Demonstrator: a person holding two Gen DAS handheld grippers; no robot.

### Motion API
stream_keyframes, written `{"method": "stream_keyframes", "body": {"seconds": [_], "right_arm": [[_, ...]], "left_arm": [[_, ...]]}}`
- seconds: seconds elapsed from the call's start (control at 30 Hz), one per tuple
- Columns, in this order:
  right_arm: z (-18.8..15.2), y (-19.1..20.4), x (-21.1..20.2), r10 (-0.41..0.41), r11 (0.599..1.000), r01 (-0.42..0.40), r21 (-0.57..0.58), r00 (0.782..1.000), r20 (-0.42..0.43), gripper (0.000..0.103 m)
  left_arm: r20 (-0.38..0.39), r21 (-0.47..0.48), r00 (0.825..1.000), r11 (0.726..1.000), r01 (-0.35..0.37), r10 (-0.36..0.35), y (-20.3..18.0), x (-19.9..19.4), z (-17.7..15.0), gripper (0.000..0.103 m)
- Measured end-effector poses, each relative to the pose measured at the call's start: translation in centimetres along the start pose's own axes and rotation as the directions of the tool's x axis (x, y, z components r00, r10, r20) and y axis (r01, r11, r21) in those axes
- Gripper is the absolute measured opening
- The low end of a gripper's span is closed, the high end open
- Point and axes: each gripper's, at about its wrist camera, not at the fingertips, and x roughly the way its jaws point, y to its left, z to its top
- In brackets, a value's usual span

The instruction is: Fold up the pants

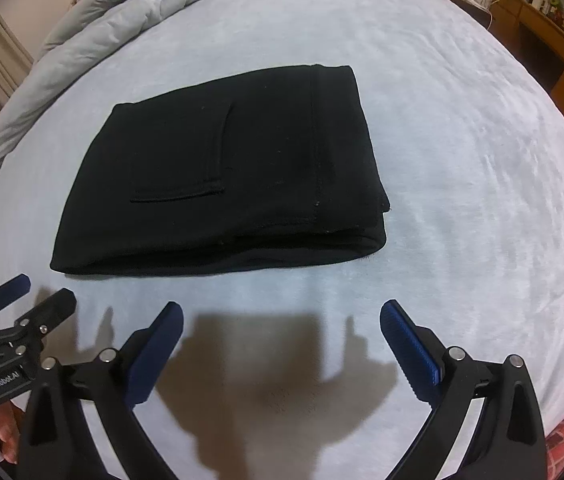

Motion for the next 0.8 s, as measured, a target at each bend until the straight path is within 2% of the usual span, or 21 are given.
{"method": "stream_keyframes", "body": {"seconds": [0.8], "right_arm": [[0.3, -0.3, 1.2, -0.007, 1.0, 0.007, 0.006, 1.0, -0.03, 0.099]], "left_arm": [[-0.002, 0.009, 1.0, 1.0, -0.011, 0.011, -0.2, 0.2, 0.1, 0.091]]}}
